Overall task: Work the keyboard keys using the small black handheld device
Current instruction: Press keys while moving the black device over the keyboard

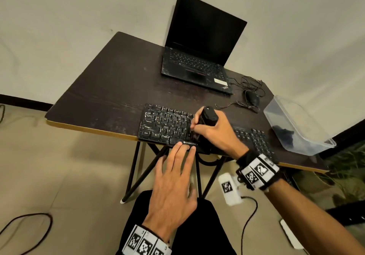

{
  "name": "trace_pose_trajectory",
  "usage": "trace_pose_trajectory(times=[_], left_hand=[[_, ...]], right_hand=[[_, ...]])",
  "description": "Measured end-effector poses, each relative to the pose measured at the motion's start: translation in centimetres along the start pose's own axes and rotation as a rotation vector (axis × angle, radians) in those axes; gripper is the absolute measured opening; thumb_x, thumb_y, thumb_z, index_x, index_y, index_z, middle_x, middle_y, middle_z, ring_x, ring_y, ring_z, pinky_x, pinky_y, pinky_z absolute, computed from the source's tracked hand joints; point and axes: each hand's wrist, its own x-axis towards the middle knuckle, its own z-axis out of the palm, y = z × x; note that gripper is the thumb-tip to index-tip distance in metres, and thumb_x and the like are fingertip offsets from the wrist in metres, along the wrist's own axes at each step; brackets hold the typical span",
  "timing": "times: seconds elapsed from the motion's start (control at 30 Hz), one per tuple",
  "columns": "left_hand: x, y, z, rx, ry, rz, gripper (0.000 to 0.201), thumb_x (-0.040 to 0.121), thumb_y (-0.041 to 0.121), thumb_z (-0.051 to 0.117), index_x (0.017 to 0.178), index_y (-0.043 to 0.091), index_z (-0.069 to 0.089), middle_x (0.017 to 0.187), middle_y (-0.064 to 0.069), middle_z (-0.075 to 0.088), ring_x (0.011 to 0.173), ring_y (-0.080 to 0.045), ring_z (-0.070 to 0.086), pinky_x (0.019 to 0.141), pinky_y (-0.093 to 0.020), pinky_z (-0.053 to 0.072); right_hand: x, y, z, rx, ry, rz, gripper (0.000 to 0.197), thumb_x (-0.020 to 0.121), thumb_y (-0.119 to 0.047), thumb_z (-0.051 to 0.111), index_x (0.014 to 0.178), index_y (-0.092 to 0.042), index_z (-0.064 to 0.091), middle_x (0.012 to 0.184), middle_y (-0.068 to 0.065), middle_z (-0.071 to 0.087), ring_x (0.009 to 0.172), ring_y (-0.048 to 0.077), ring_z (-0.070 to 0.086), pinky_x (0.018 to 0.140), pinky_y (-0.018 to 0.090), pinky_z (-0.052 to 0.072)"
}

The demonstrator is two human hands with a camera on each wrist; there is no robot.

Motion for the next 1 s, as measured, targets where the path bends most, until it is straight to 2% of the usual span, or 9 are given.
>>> trace_pose_trajectory(times=[0.07, 0.17, 0.27, 0.37, 0.43, 0.6, 0.73, 0.9, 1.0], left_hand=[[-0.1, 0.1, 0.0, -0.004, 0.005, 0.012, 0.108, 0.072, 0.036, 0.076, 0.167, 0.016, 0.027, 0.172, -0.005, 0.025, 0.163, -0.023, 0.019, 0.118, -0.056, 0.043], [-0.2, 0.0, -0.3, -0.003, 0.005, 0.012, 0.108, 0.072, 0.035, 0.078, 0.166, 0.016, 0.028, 0.171, -0.005, 0.026, 0.162, -0.023, 0.02, 0.116, -0.057, 0.044], [-0.1, -0.1, -0.1, -0.001, 0.022, 0.009, 0.107, 0.073, 0.036, 0.078, 0.166, 0.016, 0.029, 0.171, -0.005, 0.025, 0.162, -0.023, 0.021, 0.117, -0.057, 0.044], [-0.1, 0.1, 0.0, -0.002, 0.017, 0.016, 0.104, 0.076, 0.035, 0.074, 0.166, 0.016, 0.026, 0.172, -0.005, 0.024, 0.163, -0.023, 0.017, 0.117, -0.056, 0.043], [-0.2, 0.0, -0.1, -0.008, 0.019, 0.02, 0.104, 0.077, 0.035, 0.075, 0.167, 0.016, 0.026, 0.171, -0.005, 0.024, 0.163, -0.022, 0.017, 0.117, -0.056, 0.043], [-0.1, -0.4, 0.1, -0.019, 0.015, 0.022, 0.101, 0.079, 0.034, 0.073, 0.166, 0.016, 0.025, 0.172, -0.005, 0.022, 0.163, -0.023, 0.014, 0.116, -0.056, 0.043], [-0.3, -0.4, -0.1, -0.042, 0.016, 0.03, 0.099, 0.08, 0.033, 0.072, 0.166, 0.017, 0.025, 0.172, -0.004, 0.022, 0.163, -0.021, 0.014, 0.117, -0.055, 0.043], [-0.1, -0.4, -0.1, -0.049, 0.037, 0.028, 0.098, 0.078, 0.034, 0.074, 0.164, 0.015, 0.03, 0.171, -0.005, 0.024, 0.163, -0.022, 0.017, 0.114, -0.053, 0.047], [-0.2, -0.3, -0.1, -0.06, 0.026, 0.033, 0.099, 0.08, 0.032, 0.073, 0.166, 0.017, 0.027, 0.171, -0.004, 0.023, 0.163, -0.02, 0.015, 0.114, -0.053, 0.046]], right_hand=[[0.9, 0.6, -0.9, -0.022, 0.127, 0.056, 0.012, 0.08, -0.01, 0.073, 0.081, -0.02, 0.066, 0.087, 0.018, 0.075, 0.073, 0.028, 0.073, 0.079, 0.053, 0.065], [1.6, 0.7, -1.1, -0.078, 0.201, 0.073, 0.008, 0.072, -0.026, 0.073, 0.078, -0.026, 0.068, 0.087, 0.007, 0.077, 0.083, 0.032, 0.076, 0.086, 0.058, 0.063], [-0.9, 0.4, 0.4, -0.01, 0.066, -0.019, 0.01, 0.076, -0.018, 0.073, 0.079, -0.025, 0.066, 0.089, 0.011, 0.076, 0.091, 0.034, 0.074, 0.09, 0.052, 0.061], [-0.5, 1.3, -0.3, -0.049, 0.196, 0.032, 0.013, 0.081, -0.01, 0.074, 0.08, -0.02, 0.066, 0.085, 0.012, 0.076, 0.077, 0.03, 0.075, 0.082, 0.059, 0.063], [0.4, 1.2, -1.1, -0.099, 0.274, 0.073, 0.006, 0.078, -0.019, 0.073, 0.079, -0.022, 0.068, 0.083, 0.006, 0.077, 0.075, 0.026, 0.077, 0.082, 0.056, 0.063], [-2.0, 0.5, 1.0, -0.023, 0.123, -0.006, 0.011, 0.079, -0.013, 0.074, 0.079, -0.022, 0.068, 0.086, 0.012, 0.076, 0.086, 0.038, 0.073, 0.085, 0.054, 0.061], [-0.9, 0.9, -0.2, -0.065, 0.333, 0.078, 0.004, 0.081, -0.014, 0.072, 0.081, -0.017, 0.069, 0.078, 0.009, 0.076, 0.074, 0.03, 0.075, 0.078, 0.054, 0.064], [-2.8, 0.6, 1.3, -0.062, 0.159, 0.012, 0.005, 0.077, -0.02, 0.073, 0.081, -0.022, 0.069, 0.085, 0.011, 0.077, 0.082, 0.035, 0.074, 0.081, 0.053, 0.063], [-1.1, 1.0, -0.8, -0.091, 0.348, 0.105, 0.008, 0.08, -0.012, 0.075, 0.08, -0.019, 0.07, 0.081, 0.007, 0.077, 0.074, 0.02, 0.074, 0.078, 0.044, 0.062]])
